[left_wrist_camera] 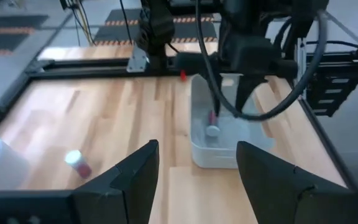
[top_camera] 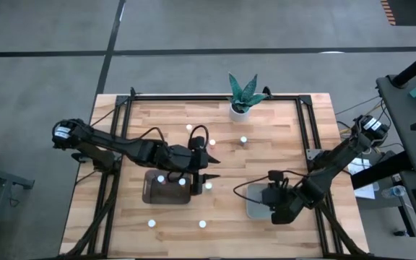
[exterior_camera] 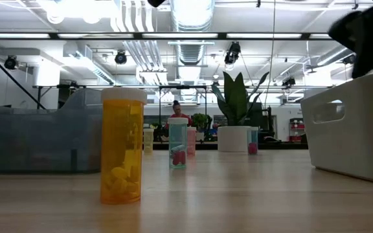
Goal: Pick and place medicine bottles into bin by pill shape (circle, oval)
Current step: Put the right orange pill bottle into the black bin
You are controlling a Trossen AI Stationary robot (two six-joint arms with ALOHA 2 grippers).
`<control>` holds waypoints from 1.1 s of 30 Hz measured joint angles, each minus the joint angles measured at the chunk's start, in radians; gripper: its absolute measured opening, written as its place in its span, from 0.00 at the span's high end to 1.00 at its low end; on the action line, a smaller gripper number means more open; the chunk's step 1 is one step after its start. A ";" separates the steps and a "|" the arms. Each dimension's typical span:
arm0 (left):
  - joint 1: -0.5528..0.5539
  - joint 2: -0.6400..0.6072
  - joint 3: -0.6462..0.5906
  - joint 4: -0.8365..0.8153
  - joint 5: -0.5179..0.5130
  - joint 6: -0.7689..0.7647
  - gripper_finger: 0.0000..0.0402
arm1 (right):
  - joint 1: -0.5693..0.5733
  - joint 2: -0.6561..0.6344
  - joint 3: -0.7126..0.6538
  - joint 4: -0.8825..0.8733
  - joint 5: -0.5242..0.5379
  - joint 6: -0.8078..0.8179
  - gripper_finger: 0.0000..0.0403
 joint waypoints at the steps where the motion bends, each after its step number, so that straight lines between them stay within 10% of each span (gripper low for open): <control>1: -0.004 0.003 0.001 -0.004 -0.001 -0.016 0.51 | 0.000 0.000 0.000 0.013 0.028 -0.031 0.65; 20: -0.214 0.104 0.041 -0.217 0.080 -0.410 0.51 | -0.066 -0.004 -0.008 0.386 0.144 -0.503 0.67; 33: -0.348 0.345 0.238 -0.407 0.042 -0.464 0.51 | -0.071 -0.004 -0.011 0.429 0.132 -0.472 0.67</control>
